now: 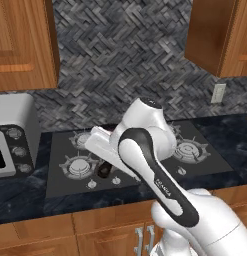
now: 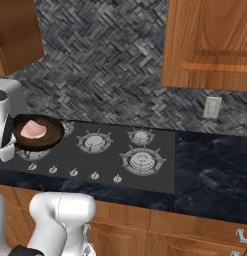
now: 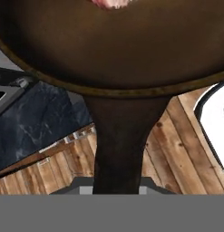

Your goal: Pick up the pan with the steak in it and place it on the dining table. Then place the steak on the plate.

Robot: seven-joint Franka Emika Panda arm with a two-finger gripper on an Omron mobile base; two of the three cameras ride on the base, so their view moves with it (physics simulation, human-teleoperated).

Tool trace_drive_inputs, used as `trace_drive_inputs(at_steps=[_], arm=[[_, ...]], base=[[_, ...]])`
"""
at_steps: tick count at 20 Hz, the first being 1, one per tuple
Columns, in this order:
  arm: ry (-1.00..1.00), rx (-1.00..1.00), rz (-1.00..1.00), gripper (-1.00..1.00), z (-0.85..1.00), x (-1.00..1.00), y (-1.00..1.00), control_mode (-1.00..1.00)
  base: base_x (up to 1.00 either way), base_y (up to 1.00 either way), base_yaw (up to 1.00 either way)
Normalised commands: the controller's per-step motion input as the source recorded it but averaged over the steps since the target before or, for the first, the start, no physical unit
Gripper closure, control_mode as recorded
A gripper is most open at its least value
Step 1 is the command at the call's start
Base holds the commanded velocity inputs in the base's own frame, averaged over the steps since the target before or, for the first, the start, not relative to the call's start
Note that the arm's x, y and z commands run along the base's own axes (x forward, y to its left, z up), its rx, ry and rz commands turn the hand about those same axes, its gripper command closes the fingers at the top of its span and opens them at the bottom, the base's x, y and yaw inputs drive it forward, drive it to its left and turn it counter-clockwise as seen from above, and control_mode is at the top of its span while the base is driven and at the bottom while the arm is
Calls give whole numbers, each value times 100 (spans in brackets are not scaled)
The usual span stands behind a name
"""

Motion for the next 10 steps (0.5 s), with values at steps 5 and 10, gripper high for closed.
trace_drive_inputs(at_steps=[5, 10], arm=[[0, -4, 25, 100, 17, -60, -17, -100], [-6, -2, 23, 100, -1, -65, -51, -100]], base=[[0, 0, 0], [0, 0, 0]])
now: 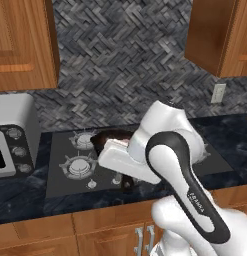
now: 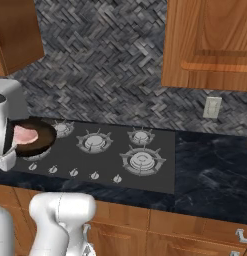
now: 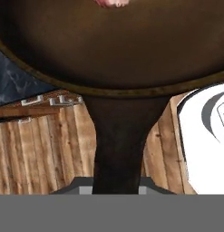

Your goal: Pick up the pan with the steak in it and place it on the dining table. Then place the steak on the plate.

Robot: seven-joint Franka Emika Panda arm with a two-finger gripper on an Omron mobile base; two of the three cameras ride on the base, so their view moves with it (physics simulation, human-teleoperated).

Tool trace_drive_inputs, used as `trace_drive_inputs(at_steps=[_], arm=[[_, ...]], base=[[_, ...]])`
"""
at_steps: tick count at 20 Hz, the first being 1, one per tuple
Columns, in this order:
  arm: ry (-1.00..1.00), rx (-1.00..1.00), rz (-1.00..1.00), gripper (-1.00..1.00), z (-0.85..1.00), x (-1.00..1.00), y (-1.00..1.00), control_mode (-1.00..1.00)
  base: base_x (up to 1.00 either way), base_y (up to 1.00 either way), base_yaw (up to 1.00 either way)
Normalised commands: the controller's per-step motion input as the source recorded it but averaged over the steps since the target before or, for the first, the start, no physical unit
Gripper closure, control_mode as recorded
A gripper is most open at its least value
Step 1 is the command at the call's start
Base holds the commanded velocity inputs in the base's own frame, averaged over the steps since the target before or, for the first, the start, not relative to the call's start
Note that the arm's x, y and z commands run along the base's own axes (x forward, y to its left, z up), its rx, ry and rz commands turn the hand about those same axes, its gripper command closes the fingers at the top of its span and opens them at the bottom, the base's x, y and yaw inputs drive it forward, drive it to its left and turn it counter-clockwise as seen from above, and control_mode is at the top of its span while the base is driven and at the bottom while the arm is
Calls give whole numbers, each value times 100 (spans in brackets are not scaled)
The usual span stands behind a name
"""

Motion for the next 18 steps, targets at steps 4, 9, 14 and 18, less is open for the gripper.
trace_drive_inputs(at_steps=[4, 9, 14, 18], arm=[[-14, 0, 21, 100, -40, -50, -86, -100], [-24, 0, 23, 100, -18, -34, -86, -100], [-30, 1, 16, 100, -14, -22, -62, -100], [0, 0, 0, 100, 0, 0, 0, 100]], base=[[0, 0, 0], [0, 0, 0], [0, 0, 0], [-39, -4, 0]])
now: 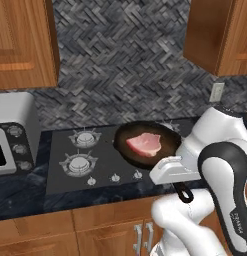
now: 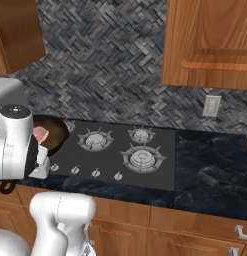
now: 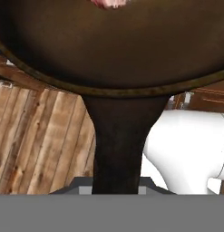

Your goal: Pick up the pan with the steak in it and place it on the dining table. Then place the steak on the plate.

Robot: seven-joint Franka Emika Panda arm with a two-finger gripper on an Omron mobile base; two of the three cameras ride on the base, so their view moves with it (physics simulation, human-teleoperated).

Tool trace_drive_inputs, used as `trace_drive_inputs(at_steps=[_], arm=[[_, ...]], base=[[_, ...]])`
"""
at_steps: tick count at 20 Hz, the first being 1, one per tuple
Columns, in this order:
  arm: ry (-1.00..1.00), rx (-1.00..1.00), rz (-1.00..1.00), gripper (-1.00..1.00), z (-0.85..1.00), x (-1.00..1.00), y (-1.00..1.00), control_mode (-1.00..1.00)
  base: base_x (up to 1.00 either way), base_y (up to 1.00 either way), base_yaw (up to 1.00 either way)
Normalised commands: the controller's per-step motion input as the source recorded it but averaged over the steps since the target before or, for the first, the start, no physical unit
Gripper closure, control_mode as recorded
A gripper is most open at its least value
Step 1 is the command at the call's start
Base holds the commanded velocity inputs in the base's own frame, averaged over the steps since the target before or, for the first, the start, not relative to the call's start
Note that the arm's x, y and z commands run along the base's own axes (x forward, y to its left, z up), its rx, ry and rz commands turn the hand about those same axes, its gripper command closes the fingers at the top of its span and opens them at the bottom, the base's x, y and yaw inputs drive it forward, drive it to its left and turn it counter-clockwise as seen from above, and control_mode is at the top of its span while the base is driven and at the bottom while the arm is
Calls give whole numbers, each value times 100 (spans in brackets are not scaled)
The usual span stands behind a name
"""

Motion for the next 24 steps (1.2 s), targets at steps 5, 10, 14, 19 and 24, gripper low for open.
trace_drive_inputs(at_steps=[5, 10, 14, 19, 24], arm=[[0, 0, 0, 100, 0, 0, 0, 100], [0, 0, 0, 100, 0, 0, 0, 100], [0, 0, 0, 100, 0, 0, 0, 100], [0, 0, 0, 100, 0, 0, 0, 100], [0, 0, 0, 100, 0, 0, 0, 100]], base=[[-99, 0, 0], [-76, 0, 19], [-18, 0, 46], [-13, 0, 48], [-3, 0, 49]])
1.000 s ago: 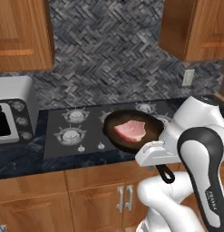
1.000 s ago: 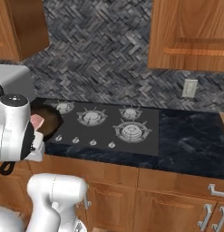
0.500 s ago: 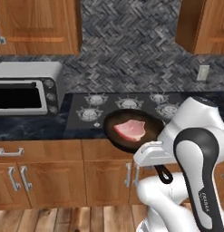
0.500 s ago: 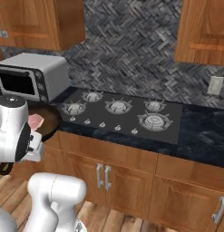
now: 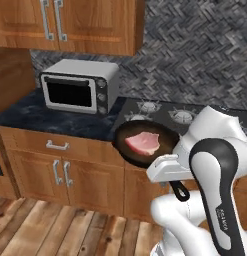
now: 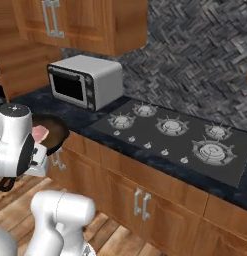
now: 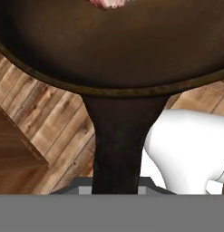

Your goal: Pick up the pan with the steak in it and place it on the dining table. Then place the steak on the plate.

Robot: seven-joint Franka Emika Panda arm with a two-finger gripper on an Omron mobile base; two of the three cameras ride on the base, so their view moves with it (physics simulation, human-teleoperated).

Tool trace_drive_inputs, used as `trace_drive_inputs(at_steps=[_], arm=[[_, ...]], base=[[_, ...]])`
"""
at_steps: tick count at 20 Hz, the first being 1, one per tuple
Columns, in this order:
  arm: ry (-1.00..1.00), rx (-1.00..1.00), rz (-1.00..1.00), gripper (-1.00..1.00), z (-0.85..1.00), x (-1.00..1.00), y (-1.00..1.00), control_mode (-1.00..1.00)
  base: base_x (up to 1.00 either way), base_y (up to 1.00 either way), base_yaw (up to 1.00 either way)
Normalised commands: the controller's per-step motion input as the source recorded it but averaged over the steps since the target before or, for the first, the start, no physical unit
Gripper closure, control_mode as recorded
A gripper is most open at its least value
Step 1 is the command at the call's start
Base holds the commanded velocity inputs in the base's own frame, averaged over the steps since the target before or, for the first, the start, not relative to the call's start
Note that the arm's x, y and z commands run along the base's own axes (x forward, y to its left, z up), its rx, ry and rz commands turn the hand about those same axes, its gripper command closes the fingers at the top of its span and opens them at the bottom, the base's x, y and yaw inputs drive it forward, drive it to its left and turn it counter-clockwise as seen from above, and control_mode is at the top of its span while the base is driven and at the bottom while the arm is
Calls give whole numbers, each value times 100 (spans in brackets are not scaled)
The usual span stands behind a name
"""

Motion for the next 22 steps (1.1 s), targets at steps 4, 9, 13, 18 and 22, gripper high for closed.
trace_drive_inputs(at_steps=[4, 9, 13, 18, 22], arm=[[0, 0, 0, 100, 0, 0, 0, 100], [0, 0, 0, 100, 0, 0, 0, 100], [0, 0, 0, 100, 0, 0, 0, 100], [0, 0, 0, 100, 0, 0, 0, 100], [0, 0, 0, 100, 0, 0, 0, 100]], base=[[-1, 0, 49], [-1, 1, 49], [0, 3, 50], [0, 4, 50], [0, 4, 49]])
